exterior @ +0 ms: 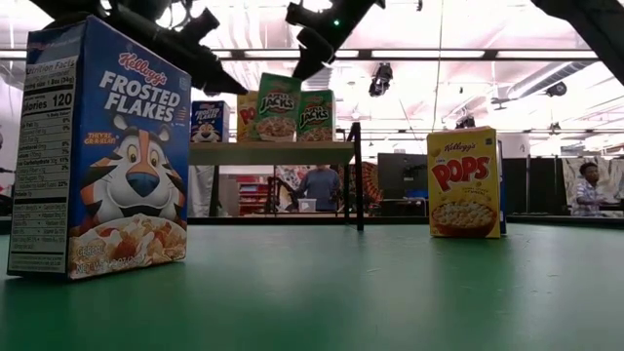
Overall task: Stack cereal on shelf
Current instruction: Put the bottom green cereal box on the shelf aligned with the other green cereal box
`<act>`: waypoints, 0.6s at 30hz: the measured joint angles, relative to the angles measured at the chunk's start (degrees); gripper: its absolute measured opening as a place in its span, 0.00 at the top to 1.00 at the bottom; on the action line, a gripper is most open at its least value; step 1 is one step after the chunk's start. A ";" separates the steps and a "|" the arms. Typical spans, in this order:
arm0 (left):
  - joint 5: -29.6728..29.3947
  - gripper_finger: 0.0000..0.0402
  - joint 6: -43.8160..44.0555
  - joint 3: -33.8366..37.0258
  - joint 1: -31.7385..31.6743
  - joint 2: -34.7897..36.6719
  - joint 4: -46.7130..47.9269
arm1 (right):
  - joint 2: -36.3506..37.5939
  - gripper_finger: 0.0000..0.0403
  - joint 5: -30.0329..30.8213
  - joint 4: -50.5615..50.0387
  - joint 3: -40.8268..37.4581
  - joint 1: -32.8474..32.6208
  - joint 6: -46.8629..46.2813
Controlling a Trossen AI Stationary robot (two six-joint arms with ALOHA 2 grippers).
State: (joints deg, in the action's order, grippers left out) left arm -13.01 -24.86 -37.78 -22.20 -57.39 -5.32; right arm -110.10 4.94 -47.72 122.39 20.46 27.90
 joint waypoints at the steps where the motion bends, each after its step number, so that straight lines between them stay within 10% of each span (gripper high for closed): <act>1: -0.01 0.78 0.06 0.00 -0.30 -0.58 -0.04 | 0.02 0.98 0.02 0.02 0.00 -0.21 0.13; 18: -4.53 0.78 0.41 0.00 -0.93 -6.82 -3.23 | 1.83 0.98 1.09 0.13 -0.09 -1.10 0.74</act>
State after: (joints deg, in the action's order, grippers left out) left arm -17.54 -24.45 -37.78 -23.14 -64.21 -8.55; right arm -108.27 6.02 -47.59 122.30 19.35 28.64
